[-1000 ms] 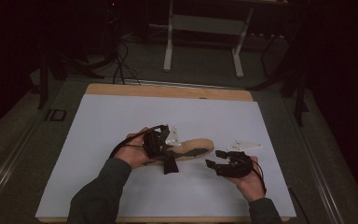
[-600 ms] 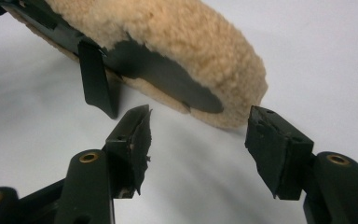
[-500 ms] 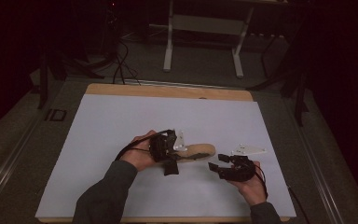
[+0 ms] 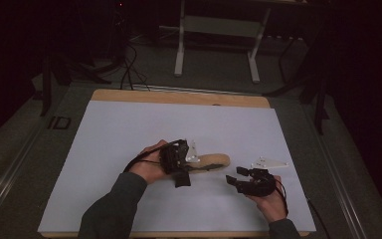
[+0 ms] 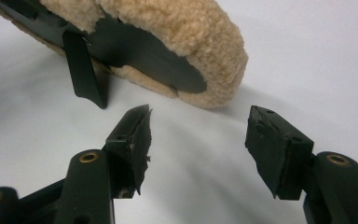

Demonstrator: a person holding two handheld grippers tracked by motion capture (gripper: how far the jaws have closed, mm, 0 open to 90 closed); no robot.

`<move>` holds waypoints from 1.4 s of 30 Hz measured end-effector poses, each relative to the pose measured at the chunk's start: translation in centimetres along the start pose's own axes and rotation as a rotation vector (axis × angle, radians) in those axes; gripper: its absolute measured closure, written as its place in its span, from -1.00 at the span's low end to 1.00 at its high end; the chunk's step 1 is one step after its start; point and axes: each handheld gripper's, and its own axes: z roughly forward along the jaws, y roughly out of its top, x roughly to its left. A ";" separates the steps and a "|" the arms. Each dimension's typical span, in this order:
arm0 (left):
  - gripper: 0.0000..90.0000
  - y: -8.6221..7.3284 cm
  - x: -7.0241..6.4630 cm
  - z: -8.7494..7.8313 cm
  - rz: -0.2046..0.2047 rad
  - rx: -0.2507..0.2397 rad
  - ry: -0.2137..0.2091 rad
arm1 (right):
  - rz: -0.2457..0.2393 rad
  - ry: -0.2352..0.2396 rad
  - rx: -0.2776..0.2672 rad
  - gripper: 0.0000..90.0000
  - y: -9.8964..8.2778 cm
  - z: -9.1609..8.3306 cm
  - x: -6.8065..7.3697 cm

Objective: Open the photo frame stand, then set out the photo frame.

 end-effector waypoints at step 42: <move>0.23 -1.8 0.6 -3.2 -0.151 -0.153 -0.039 | -0.014 -0.022 -0.013 0.00 -0.2 0.2 0.8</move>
